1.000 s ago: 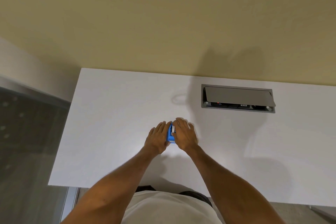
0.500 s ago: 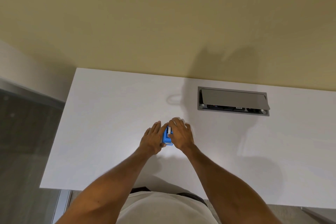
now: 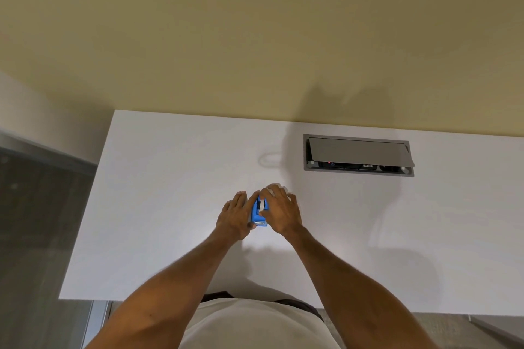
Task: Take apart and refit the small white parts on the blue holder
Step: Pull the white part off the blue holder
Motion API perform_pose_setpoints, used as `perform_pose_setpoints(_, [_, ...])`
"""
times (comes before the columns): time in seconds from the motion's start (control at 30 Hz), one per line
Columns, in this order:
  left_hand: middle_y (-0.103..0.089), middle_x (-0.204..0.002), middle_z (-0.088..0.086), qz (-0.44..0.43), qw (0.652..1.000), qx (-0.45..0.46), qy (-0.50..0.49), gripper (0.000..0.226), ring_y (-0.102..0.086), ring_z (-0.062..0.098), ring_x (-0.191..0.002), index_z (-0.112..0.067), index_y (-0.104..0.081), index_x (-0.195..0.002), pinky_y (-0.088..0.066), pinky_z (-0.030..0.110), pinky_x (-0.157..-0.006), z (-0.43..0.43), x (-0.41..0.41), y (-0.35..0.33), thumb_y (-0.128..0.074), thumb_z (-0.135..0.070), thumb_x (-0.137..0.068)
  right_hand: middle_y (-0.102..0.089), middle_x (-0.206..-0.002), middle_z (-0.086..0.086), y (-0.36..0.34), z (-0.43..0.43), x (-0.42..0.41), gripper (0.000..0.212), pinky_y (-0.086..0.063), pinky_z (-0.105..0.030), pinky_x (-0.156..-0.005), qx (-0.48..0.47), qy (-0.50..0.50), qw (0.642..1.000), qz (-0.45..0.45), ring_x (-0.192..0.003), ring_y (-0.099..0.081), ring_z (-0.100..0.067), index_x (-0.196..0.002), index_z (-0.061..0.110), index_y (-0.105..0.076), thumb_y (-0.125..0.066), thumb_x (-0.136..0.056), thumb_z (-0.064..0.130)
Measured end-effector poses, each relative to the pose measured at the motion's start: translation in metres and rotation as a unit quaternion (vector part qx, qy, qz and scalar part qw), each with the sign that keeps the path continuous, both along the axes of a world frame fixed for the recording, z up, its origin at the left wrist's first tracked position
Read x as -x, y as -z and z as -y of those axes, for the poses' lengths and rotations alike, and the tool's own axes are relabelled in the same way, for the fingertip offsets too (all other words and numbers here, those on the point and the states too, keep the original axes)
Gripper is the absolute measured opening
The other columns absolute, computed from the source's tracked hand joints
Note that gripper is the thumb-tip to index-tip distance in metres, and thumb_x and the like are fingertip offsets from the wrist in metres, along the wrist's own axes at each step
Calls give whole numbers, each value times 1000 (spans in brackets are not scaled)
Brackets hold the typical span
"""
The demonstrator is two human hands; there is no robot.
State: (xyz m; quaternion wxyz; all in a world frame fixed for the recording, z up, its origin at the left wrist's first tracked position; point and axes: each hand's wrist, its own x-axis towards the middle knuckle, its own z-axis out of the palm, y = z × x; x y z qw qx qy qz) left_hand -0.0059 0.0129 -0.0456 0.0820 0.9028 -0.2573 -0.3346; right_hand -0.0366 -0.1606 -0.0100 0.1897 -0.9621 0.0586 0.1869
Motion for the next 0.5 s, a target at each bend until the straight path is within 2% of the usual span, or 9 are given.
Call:
perform_pose_setpoints(0.17, [-10,-176,10,-41,999,23,-3,104,-9,32,-164,-26,9,-167,-17,47,-131,1,-5,-3,-68,-40,-98,-56,-140,-1,0,4,12,46,-50,-43,-106,-66,46,997,22,-123,-58,-21,-130,25,-59,-76,-90,37])
perform_pose_setpoints(0.3, [-20,-174,8,-29,998,58,-6,97,-17,29,-162,-17,-5,-168,-19,43,-132,1,-7,-11,-69,-37,-97,-61,-130,0,-4,8,18,39,-55,-33,-96,-132,93,985,57,-113,-63,-18,-126,21,-61,-77,-91,30])
perform_pose_setpoints(0.33, [-27,-172,7,-33,996,77,-20,91,-22,28,-161,-15,-13,-167,-21,41,-131,2,-7,-15,-68,-36,-98,-62,-127,1,-5,8,18,37,-56,-33,-94,-148,101,981,68,-110,-63,-17,-123,21,-62,-77,-90,28])
perform_pose_setpoints(0.4, [-48,-160,6,-13,989,137,-51,63,-41,27,-150,-17,-37,-159,-35,38,-124,4,-8,-25,-59,-32,-103,-63,-122,3,-7,9,19,34,-58,-39,-90,-179,117,973,91,-109,-62,-17,-120,21,-63,-78,-89,24])
perform_pose_setpoints(0.47, [-65,-136,0,20,978,191,-80,37,-58,23,-128,-27,-55,-140,-52,39,-106,8,-8,-39,-43,-33,-106,-63,-122,3,-10,10,20,35,-59,-41,-90,-216,131,962,106,-109,-63,-17,-120,20,-64,-79,-89,22])
perform_pose_setpoints(0.5, [-68,-126,-3,25,974,206,-90,35,-62,20,-117,-30,-58,-132,-56,39,-96,9,-8,-46,-36,-35,-105,-64,-123,3,-11,10,20,36,-58,-40,-92,-238,141,955,108,-110,-63,-18,-121,20,-64,-79,-89,22])
